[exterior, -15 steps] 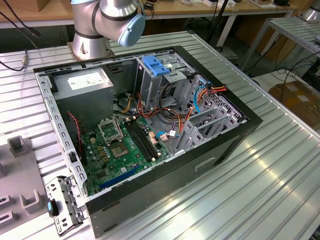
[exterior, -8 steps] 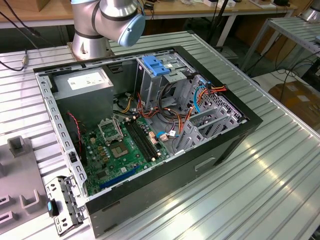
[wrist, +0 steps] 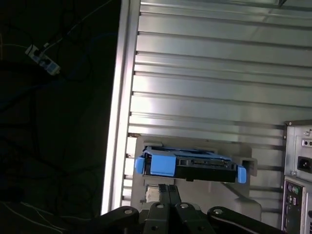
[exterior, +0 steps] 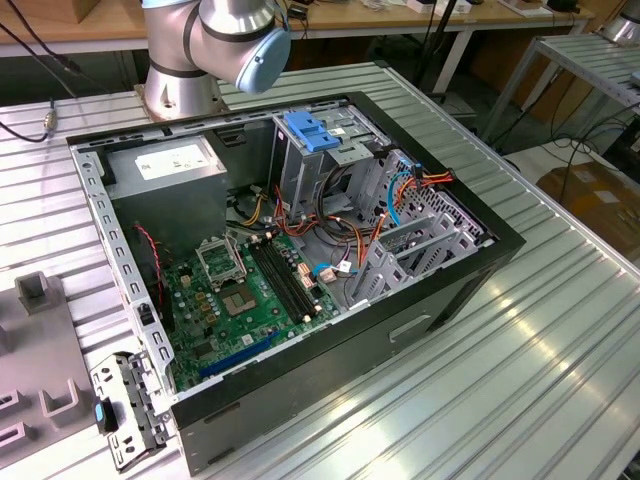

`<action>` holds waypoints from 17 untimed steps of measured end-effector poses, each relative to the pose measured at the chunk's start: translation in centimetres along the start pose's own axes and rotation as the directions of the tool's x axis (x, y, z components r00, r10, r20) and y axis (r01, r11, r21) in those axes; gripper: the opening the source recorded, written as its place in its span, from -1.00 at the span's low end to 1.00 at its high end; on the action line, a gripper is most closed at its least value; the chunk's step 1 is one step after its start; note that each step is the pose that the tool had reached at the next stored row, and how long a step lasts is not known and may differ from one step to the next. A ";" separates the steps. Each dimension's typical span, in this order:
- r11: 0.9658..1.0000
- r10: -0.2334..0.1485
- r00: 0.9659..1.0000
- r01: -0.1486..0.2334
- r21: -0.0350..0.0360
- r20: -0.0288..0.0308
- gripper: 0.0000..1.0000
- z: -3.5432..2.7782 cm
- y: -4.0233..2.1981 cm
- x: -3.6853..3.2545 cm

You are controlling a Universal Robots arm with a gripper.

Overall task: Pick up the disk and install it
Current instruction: 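Pick up the disk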

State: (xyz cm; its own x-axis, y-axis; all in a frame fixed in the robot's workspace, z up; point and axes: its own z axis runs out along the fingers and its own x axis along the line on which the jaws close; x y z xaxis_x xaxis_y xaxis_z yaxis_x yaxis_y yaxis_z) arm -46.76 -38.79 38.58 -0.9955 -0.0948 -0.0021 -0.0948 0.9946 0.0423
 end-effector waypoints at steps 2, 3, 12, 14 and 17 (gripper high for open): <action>0.999 -0.032 0.999 0.032 0.000 -0.001 -0.79 0.00 0.00 0.00; 0.999 -0.046 0.999 0.046 0.000 -0.002 -0.79 0.00 0.00 0.00; 0.994 -0.109 0.994 0.109 0.000 -0.005 -0.79 0.00 0.00 -0.01; 0.993 -0.121 0.993 0.121 0.000 -0.005 -0.79 0.00 0.00 -0.01; 0.988 -0.156 0.988 0.156 -0.001 -0.007 -0.79 0.00 0.00 -0.01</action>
State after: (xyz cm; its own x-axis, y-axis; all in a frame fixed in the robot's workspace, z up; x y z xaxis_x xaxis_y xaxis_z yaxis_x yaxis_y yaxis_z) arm -46.74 -38.79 38.58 -0.9686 -0.2487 -0.0020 -0.2485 0.9677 0.0420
